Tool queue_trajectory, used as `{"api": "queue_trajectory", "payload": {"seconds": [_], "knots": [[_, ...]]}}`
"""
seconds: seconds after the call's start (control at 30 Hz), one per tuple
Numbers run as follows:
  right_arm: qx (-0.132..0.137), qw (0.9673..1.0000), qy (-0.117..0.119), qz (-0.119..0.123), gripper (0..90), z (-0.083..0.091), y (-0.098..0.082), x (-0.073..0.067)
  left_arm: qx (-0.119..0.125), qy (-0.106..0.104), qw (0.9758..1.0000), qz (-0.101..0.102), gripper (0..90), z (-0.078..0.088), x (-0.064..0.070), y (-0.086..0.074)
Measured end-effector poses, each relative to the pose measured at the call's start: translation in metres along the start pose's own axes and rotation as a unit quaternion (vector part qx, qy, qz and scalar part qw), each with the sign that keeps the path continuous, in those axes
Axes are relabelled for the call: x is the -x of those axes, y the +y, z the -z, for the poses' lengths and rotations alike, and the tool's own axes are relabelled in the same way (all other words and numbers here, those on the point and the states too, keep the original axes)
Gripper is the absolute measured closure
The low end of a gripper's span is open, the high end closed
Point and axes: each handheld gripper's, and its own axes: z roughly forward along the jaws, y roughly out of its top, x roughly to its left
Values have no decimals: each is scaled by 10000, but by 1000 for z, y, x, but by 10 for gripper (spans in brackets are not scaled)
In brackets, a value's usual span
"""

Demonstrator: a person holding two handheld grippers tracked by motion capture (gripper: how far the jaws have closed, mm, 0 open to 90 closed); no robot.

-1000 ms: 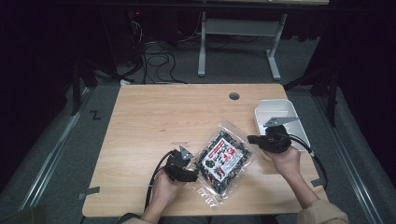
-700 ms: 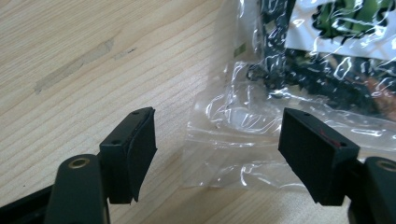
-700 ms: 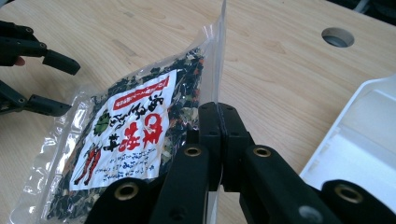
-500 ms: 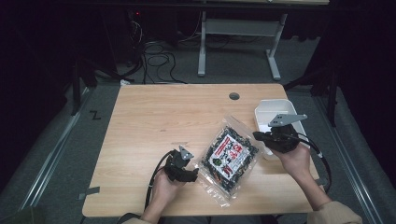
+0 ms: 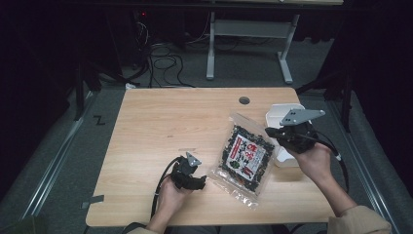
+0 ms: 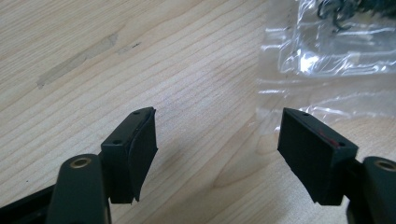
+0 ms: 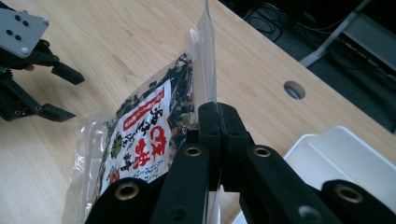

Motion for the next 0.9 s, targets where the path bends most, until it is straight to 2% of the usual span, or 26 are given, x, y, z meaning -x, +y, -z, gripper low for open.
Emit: {"api": "queue_trajectory", "payload": {"seconds": [0.3,0.4,0.63,0.8,0.9], "knots": [[63,9998,-104,126,900,12,20,0,52,-4,10000,32,293,2,-1,0],[27,9997,-154,196,900,16,32,0,59,-10,10000,24,294,2,-1,0],[80,9994,-240,221,900,23,49,2,110,-53,9999,39,298,3,-1,0],[111,9989,-377,249,900,28,60,7,87,-53,9999,-5,299,3,1,0],[132,9986,-484,176,900,32,66,14,118,-45,9999,11,300,4,0,0]]}}
